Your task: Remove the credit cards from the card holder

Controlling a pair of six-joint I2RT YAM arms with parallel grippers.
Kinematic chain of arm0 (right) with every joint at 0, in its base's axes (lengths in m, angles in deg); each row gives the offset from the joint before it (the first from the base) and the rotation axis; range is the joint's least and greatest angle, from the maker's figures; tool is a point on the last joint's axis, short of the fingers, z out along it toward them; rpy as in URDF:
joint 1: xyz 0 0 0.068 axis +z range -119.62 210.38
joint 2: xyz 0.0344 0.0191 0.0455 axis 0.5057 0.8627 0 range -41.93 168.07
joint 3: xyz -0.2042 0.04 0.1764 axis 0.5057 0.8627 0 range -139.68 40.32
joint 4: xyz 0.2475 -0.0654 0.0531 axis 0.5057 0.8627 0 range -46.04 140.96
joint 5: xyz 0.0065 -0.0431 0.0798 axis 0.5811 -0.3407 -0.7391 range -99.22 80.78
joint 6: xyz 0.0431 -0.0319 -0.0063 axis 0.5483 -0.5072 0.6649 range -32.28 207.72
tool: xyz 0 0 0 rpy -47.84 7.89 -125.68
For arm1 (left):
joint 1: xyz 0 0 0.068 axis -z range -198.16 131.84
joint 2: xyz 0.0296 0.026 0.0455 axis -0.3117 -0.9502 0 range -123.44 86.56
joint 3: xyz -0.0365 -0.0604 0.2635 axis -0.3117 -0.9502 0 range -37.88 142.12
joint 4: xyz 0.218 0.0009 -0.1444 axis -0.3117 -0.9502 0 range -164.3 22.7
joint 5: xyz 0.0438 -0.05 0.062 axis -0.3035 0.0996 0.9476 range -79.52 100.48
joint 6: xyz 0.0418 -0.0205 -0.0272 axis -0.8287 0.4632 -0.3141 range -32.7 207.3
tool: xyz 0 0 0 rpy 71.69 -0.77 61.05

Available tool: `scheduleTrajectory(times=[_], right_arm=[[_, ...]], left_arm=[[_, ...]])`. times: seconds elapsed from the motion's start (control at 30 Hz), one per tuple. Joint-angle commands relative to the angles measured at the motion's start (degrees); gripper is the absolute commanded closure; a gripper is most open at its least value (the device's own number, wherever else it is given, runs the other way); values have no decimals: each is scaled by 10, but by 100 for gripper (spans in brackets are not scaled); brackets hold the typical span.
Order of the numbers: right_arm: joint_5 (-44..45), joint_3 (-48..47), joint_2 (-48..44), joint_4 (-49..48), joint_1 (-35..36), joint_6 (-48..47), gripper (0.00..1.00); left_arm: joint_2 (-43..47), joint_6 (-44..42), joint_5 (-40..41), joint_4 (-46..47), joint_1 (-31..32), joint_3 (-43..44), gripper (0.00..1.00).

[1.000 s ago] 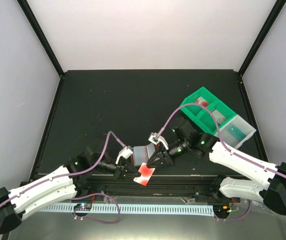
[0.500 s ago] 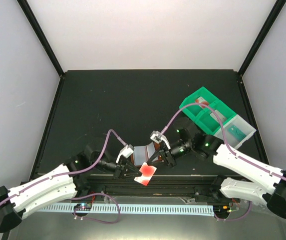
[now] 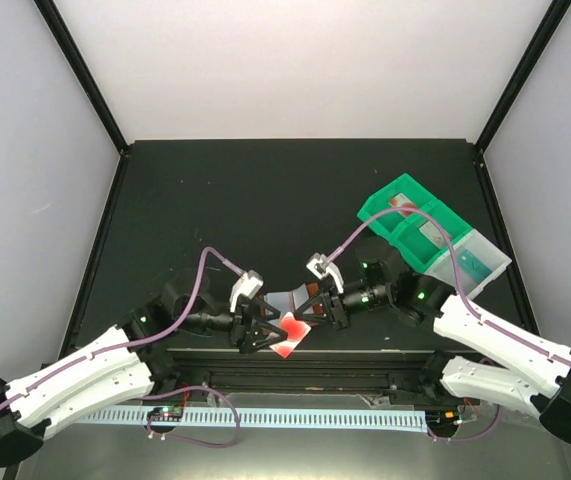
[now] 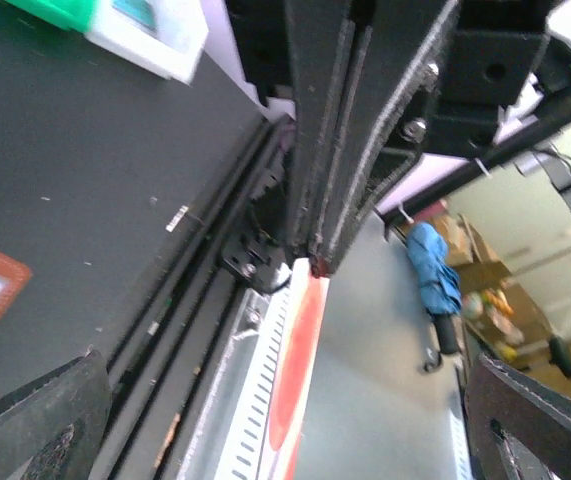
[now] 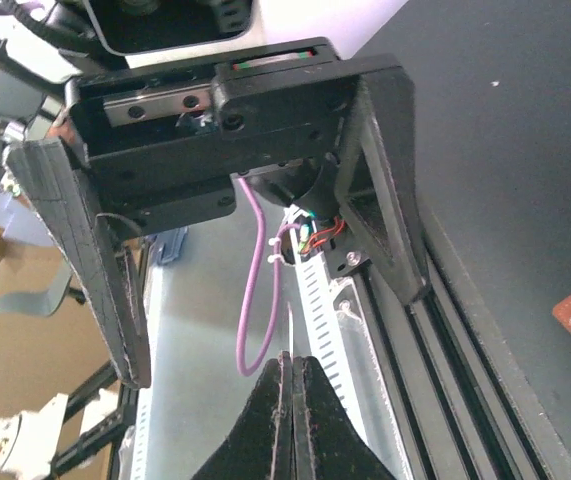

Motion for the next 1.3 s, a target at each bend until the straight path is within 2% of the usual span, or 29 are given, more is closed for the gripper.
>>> scheduleTrajectory(times=[0.0,0.13,0.3,0.47,0.63,0.8,0.97,1.27], right_arm=[[75,-30,0,-13,1,31,99],[173,-37,-12,-19,1,50,99],[244,-56,-5,15,-5,54,99],[354,-51,-20,23,-29,71,99],[406,-31,-18,-16,-80,110,99],[421,-13,1,-72,-167,139,99],[483,-17,31,-95,-234,142,99],[500,-37,88,-127,-367,145,99]], left_arm=[[23,18,128,-71,3,40,1],[52,39,229,-84,3,41,1],[90,68,342,-122,3,58,1],[102,41,419,-124,3,54,1],[83,22,440,-123,3,48,1],[55,14,436,-84,3,10,1],[18,15,452,-72,3,-8,1],[-24,7,457,-46,2,-23,1]])
